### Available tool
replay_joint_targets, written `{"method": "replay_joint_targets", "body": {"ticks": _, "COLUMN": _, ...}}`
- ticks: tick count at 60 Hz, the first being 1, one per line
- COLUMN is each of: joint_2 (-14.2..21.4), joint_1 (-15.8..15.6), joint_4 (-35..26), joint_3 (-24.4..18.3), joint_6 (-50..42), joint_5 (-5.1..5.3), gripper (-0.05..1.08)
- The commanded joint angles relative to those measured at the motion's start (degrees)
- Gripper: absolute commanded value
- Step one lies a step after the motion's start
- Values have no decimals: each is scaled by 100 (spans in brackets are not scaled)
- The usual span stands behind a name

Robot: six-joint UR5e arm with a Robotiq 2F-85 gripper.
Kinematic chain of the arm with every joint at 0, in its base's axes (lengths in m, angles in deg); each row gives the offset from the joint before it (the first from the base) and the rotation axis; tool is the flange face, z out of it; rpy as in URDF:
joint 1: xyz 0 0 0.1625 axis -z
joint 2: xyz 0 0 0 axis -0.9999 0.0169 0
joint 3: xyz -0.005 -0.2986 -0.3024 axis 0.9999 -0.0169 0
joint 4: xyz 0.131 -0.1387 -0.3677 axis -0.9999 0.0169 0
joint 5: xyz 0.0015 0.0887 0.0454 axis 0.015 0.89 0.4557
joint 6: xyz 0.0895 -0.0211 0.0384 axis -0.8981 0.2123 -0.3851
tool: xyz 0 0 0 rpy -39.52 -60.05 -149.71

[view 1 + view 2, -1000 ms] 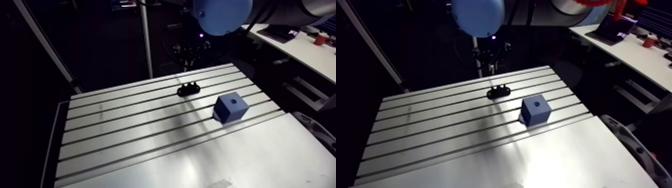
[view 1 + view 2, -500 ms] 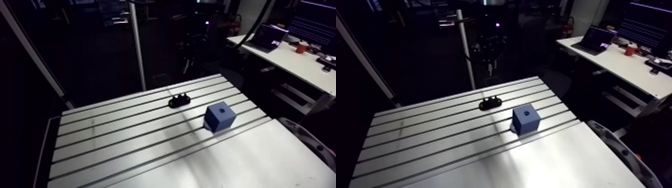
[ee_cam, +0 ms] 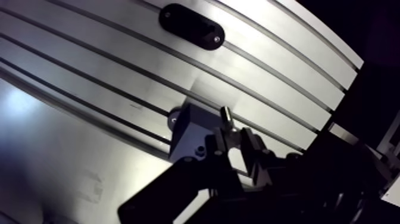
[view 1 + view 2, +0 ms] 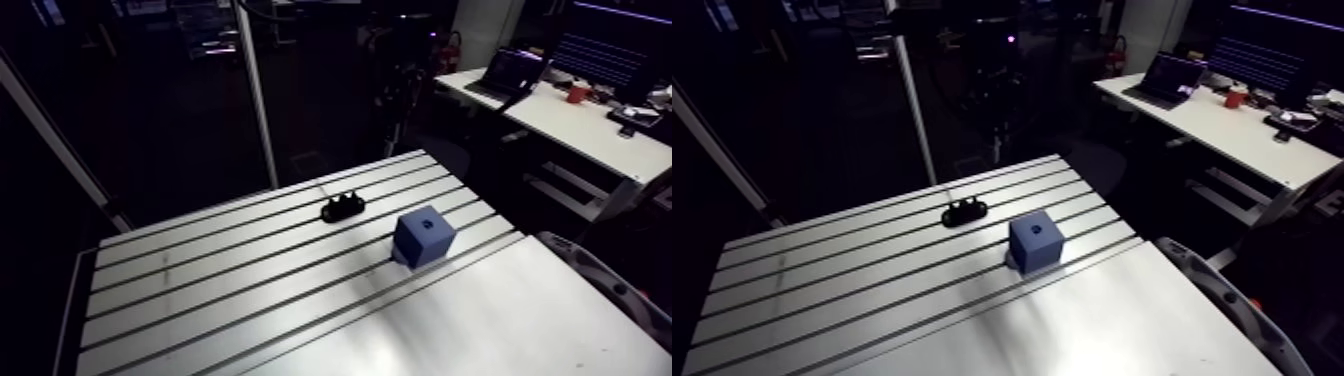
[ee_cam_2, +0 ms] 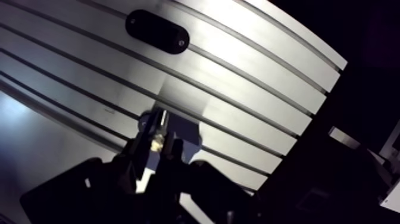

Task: Pick up the M10 bolt and insert it into the hex recess until seated.

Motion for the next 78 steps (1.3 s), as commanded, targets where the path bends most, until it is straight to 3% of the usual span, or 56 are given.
{"method": "replay_joint_targets", "body": {"ticks": 1, "joint_2": 1, "joint_1": 34, "joint_4": -83, "joint_3": 58, "joint_6": 134, "joint_5": -182, "gripper": 77}}
{"method": "replay_joint_targets", "body": {"ticks": 16, "joint_2": 129, "joint_1": 136, "joint_4": -83, "joint_3": 346, "joint_6": 257, "joint_5": -182, "gripper": 77}}
{"method": "replay_joint_targets", "body": {"ticks": 27, "joint_2": 255, "joint_1": 403, "joint_4": -67, "joint_3": 595, "joint_6": 534, "joint_5": -199, "gripper": 77}}
{"method": "replay_joint_targets", "body": {"ticks": 57, "joint_2": 266, "joint_1": 528, "joint_4": -30, "joint_3": 888, "joint_6": 732, "joint_5": -244, "gripper": 77}}
{"method": "replay_joint_targets", "body": {"ticks": 66, "joint_2": 281, "joint_1": 537, "joint_4": 13, "joint_3": 974, "joint_6": 706, "joint_5": -433, "gripper": 77}}
{"method": "replay_joint_targets", "body": {"ticks": 78, "joint_2": 380, "joint_1": 537, "joint_4": 30, "joint_3": 1124, "joint_6": 654, "joint_5": -437, "gripper": 77}}
